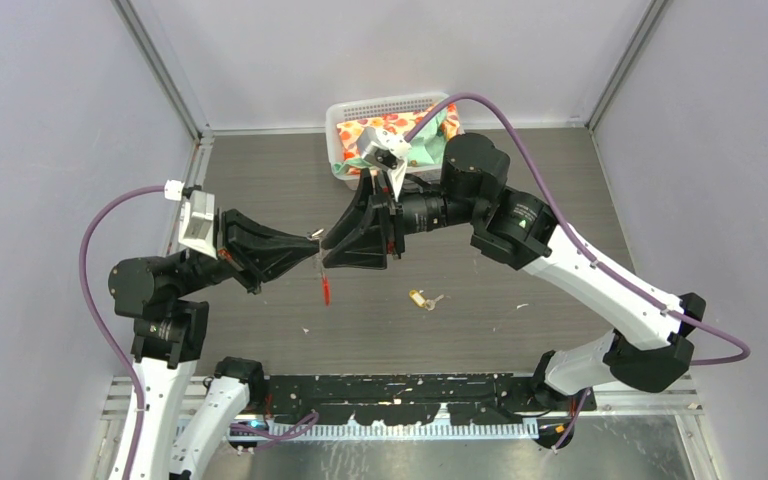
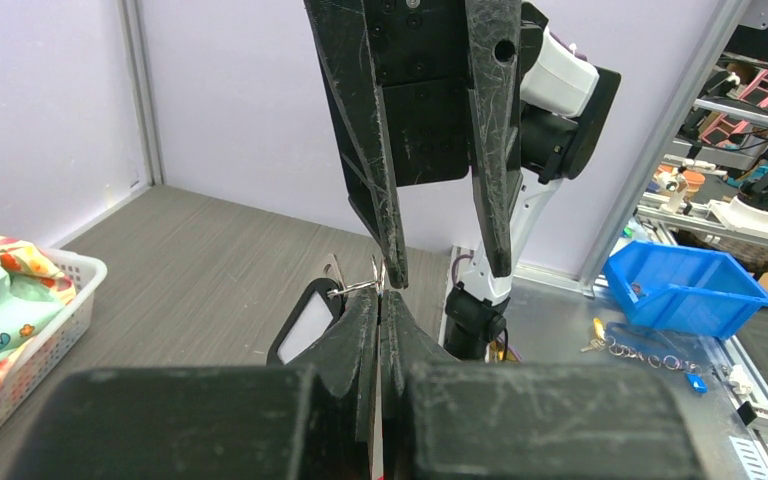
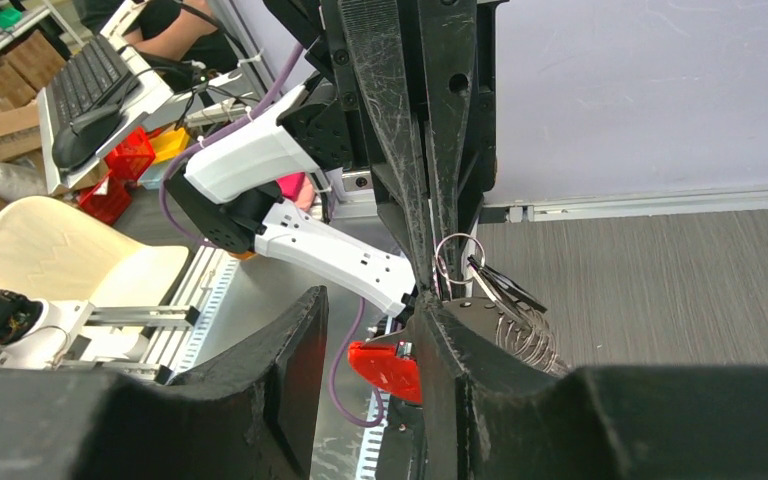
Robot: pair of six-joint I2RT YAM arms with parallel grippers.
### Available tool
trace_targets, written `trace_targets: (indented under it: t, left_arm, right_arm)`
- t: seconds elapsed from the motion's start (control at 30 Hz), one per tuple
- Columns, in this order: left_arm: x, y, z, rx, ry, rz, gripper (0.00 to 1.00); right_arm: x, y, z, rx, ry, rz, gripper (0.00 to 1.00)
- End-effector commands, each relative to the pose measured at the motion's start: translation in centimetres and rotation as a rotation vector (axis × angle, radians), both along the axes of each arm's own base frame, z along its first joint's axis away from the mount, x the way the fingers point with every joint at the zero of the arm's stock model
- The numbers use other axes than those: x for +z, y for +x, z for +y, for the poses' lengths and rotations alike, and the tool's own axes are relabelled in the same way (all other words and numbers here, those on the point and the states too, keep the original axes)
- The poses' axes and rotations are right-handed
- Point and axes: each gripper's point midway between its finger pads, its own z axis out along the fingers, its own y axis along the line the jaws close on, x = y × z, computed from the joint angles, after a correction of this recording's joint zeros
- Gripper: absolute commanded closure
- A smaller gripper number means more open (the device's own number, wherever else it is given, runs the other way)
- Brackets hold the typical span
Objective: Put the keys on the keyring
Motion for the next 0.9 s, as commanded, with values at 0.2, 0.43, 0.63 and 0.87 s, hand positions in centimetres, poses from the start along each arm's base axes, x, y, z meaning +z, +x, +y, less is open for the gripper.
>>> trace_targets:
  t: [0.2,0.43,0.63,0.87]
  left_arm:
    - [1.7,-1.5,0.2,-0.007,-0.020,-0.062,1.00]
    - [1.7,-1.4,0.2,-0.007,-0.019,-0.063,1.00]
    - [1.8,-1.4,0.2,-0.009,-0.016,-0.071,1.00]
    - [1.7,-1.1,0.2,-0.001,-0.017,-0.069,1.00]
  right_arm:
    - [2.0,0.5,-1.4,-0.033,0.030,-0.035,0.59]
    - [2.0,0.6,-1.5,-0.035,0.032,-0.029,0.59]
    - [2.0,0.8,-1.0,-0.025,0.037,-0.024,0.60]
    - [2.3,0.8,-0.7,-0.008,0.053,-0.017,0.62]
